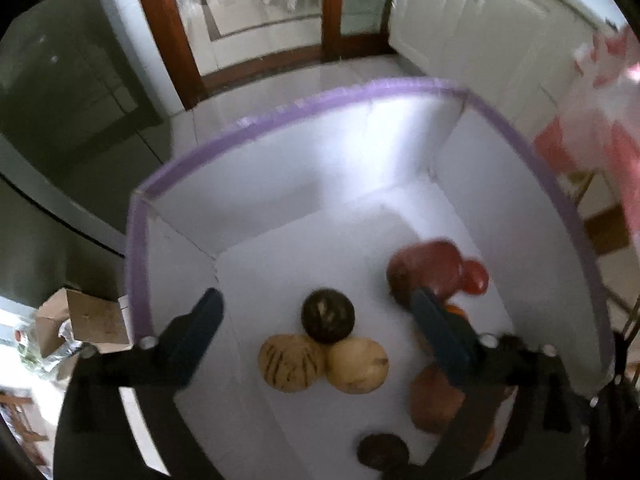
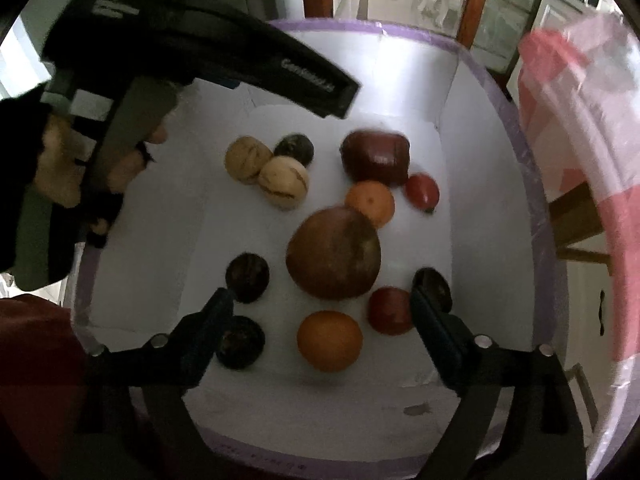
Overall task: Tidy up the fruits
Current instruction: 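Open both tools to drop the apple and brown fruit into the box, then swing both open tools back to the orange and tomato on the table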
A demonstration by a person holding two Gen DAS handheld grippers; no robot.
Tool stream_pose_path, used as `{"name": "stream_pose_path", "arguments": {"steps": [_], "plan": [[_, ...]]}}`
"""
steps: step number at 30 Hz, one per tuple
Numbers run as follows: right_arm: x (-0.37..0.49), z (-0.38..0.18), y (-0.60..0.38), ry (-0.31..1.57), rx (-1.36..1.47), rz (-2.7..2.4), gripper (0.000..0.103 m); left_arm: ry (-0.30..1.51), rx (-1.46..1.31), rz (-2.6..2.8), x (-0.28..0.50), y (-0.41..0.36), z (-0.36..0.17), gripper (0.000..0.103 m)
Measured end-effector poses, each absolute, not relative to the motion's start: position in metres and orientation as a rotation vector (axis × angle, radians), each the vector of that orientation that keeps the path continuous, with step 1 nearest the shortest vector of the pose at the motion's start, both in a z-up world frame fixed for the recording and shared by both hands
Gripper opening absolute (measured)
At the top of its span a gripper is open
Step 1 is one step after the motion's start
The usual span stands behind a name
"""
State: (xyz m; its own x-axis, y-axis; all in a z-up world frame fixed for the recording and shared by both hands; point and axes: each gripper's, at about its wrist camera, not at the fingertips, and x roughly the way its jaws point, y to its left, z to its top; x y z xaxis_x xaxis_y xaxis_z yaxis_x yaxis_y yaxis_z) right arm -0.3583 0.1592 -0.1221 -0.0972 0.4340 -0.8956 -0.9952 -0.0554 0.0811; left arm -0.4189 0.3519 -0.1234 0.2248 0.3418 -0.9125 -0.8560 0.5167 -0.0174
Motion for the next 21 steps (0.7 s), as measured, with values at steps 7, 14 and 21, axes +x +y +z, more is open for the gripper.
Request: {"name": "stream_pose_path", "arguments": {"steps": [7,14,21], "plan": [[-0.361,-0.104,0.151,0.840,-0.841,1.484,0.088,0.947,-0.718,0.892,-0.432,0.362,-0.114,0.098],[-0.372,-0.062,0.138,0.664,-0.807,1.496,0.088,0.806,-0.725,0.870,-0.432,0.383,-0.076,0.101],[-0.355,0.009,0.112,0.549,-0.596,1.499,0.088,0.597,-0.713,0.831,-0.418,0.394,0.001,0.101]]}}
